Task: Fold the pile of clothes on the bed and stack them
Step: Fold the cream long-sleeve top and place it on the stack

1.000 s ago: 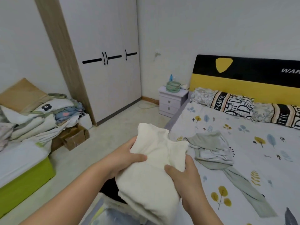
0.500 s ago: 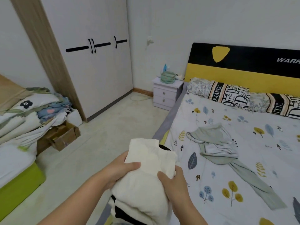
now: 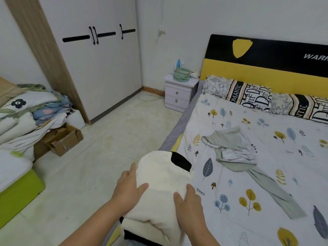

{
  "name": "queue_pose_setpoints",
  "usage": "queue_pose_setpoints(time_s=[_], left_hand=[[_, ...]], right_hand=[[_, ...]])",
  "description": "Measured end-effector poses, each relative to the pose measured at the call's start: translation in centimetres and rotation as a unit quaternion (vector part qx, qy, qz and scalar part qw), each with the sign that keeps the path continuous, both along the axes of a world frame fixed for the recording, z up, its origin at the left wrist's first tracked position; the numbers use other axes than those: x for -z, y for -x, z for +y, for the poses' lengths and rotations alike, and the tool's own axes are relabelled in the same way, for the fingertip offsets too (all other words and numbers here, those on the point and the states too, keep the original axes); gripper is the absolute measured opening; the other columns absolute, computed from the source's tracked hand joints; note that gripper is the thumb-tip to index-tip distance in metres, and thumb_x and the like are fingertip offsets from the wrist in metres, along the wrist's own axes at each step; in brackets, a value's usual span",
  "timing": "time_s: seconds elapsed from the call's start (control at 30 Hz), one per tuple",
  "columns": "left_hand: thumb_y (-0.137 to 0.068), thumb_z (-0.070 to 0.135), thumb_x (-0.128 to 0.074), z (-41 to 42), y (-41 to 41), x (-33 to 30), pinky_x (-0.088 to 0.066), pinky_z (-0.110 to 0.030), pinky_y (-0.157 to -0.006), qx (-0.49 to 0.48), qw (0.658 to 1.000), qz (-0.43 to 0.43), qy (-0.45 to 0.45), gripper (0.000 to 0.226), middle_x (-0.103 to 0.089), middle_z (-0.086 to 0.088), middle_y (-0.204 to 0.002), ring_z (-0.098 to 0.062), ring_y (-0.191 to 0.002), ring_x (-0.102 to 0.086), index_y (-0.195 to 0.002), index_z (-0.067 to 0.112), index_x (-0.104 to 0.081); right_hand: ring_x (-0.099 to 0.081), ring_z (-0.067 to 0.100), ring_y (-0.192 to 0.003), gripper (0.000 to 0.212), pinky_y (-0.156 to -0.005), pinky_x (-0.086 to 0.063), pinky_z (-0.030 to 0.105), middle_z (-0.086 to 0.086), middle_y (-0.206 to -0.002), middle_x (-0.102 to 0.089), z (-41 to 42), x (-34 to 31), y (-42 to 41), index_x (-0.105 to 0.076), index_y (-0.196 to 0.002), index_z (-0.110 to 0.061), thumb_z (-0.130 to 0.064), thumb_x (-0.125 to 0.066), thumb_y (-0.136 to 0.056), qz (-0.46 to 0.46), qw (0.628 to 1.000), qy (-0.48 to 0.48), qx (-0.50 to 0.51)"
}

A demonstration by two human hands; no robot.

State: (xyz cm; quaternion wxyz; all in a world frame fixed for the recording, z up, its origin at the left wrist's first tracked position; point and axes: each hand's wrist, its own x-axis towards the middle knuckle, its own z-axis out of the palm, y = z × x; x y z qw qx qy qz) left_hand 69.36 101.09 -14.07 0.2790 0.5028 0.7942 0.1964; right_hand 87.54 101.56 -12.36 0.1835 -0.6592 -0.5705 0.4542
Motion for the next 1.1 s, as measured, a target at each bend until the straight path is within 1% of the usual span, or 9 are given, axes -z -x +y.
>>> queue_pose_setpoints(time_s=[0.07, 0.13, 0.2, 0.33, 0.43, 0.8, 0.9, 1.0, 1.1], left_hand=[[-0.093, 0.046, -0.045, -0.2, -0.4, -0.2, -0.019, -0.036, -0.111, 0.001, 0.992, 0.117, -0.036, 0.077, -0.003, -0.002, -0.156, -0.023, -0.141, -0.013, -0.149, 0.028, 0.005], [-0.095, 0.046, -0.036, -0.1, -0.6, -0.2, -0.004, -0.034, -0.115, 0.063, 0.978, 0.163, -0.110, 0.069, 0.015, 0.009, -0.156, -0.014, -0.144, 0.006, -0.148, 0.035, 0.007], [-0.097, 0.046, -0.028, 0.1, -0.9, 0.3, 0.010, -0.033, -0.113, 0.156, 0.964, 0.193, -0.100, 0.061, 0.027, 0.015, -0.150, -0.007, -0.139, 0.025, -0.146, 0.039, 0.009], [-0.098, 0.050, -0.018, 0.0, -0.9, 1.9, 0.014, -0.039, -0.113, 0.230, 0.951, 0.205, 0.028, 0.059, 0.035, 0.010, -0.146, -0.016, -0.140, 0.028, -0.146, 0.036, 0.012], [-0.098, 0.052, -0.019, 0.0, -0.6, 2.3, 0.014, -0.039, -0.113, 0.231, 0.953, 0.194, 0.036, 0.060, 0.039, 0.013, -0.138, -0.016, -0.140, 0.028, -0.145, 0.037, 0.014], [-0.097, 0.047, -0.031, 0.0, -0.8, -1.5, 0.007, -0.037, -0.115, 0.215, 0.961, 0.173, 0.026, 0.060, 0.010, 0.002, -0.158, -0.016, -0.144, 0.013, -0.149, 0.034, -0.003], [-0.097, 0.043, -0.037, 0.0, -1.4, -3.8, -0.009, -0.030, -0.115, 0.231, 0.955, 0.185, -0.002, 0.055, -0.011, 0.005, -0.157, -0.013, -0.144, -0.007, -0.147, 0.033, -0.020], [-0.096, 0.039, -0.041, 0.3, -2.7, -6.2, -0.028, -0.023, -0.106, 0.261, 0.949, 0.172, -0.033, 0.046, -0.032, 0.009, -0.148, -0.011, -0.135, -0.030, -0.141, 0.030, -0.035], [-0.096, 0.037, -0.044, 0.6, -4.9, -8.2, -0.035, -0.018, -0.096, 0.291, 0.941, 0.165, -0.052, 0.040, -0.046, 0.013, -0.136, -0.006, -0.123, -0.044, -0.136, 0.031, -0.042]], right_hand=[[-0.024, 0.025, -0.137, 0.061, -0.109, -0.025, 0.033, 0.009, -0.150, -0.020, 0.2, -0.4, -0.1, -0.015, -0.149, -0.020, -0.033, -0.042, -0.095, -0.024, 0.999, -0.029, 0.009], [-0.008, 0.019, -0.143, 0.065, -0.113, -0.016, 0.033, 0.004, -0.157, -0.007, 0.2, -0.9, 0.3, -0.010, -0.150, -0.024, -0.036, -0.042, -0.094, -0.025, 0.996, -0.084, 0.007], [0.005, 0.014, -0.145, 0.069, -0.115, -0.007, 0.030, -0.001, -0.158, 0.005, -0.1, -0.7, 1.1, -0.004, -0.150, -0.026, -0.043, -0.040, -0.094, -0.055, 0.990, -0.111, -0.060], [0.014, 0.016, -0.144, 0.068, -0.118, -0.003, 0.036, 0.001, -0.158, 0.014, -1.0, 0.7, 2.3, -0.005, -0.151, -0.025, -0.052, -0.032, -0.095, -0.139, 0.973, -0.072, -0.172], [0.014, 0.016, -0.145, 0.067, -0.118, -0.003, 0.037, 0.001, -0.158, 0.013, -0.9, 1.0, 2.2, -0.007, -0.151, -0.025, -0.051, -0.033, -0.095, -0.142, 0.974, -0.057, -0.169], [0.002, 0.015, -0.145, 0.059, -0.116, -0.006, 0.028, 0.000, -0.159, -0.001, -0.9, -1.0, 1.2, -0.020, -0.149, -0.025, -0.045, -0.037, -0.096, -0.098, 0.978, -0.108, -0.147], [-0.006, 0.012, -0.144, 0.051, -0.114, -0.010, 0.024, -0.003, -0.158, -0.010, -1.3, -2.3, 0.1, -0.029, -0.145, -0.025, -0.042, -0.037, -0.097, -0.102, 0.972, -0.134, -0.162], [-0.019, 0.011, -0.139, 0.045, -0.110, -0.017, 0.022, -0.004, -0.152, -0.025, -1.7, -3.6, -1.7, -0.035, -0.141, -0.025, -0.039, -0.038, -0.098, -0.113, 0.964, -0.157, -0.181], [-0.032, 0.012, -0.131, 0.043, -0.105, -0.027, 0.024, -0.005, -0.141, -0.040, -2.1, -4.8, -4.3, -0.039, -0.138, -0.025, -0.038, -0.039, -0.097, -0.124, 0.961, -0.161, -0.188]])
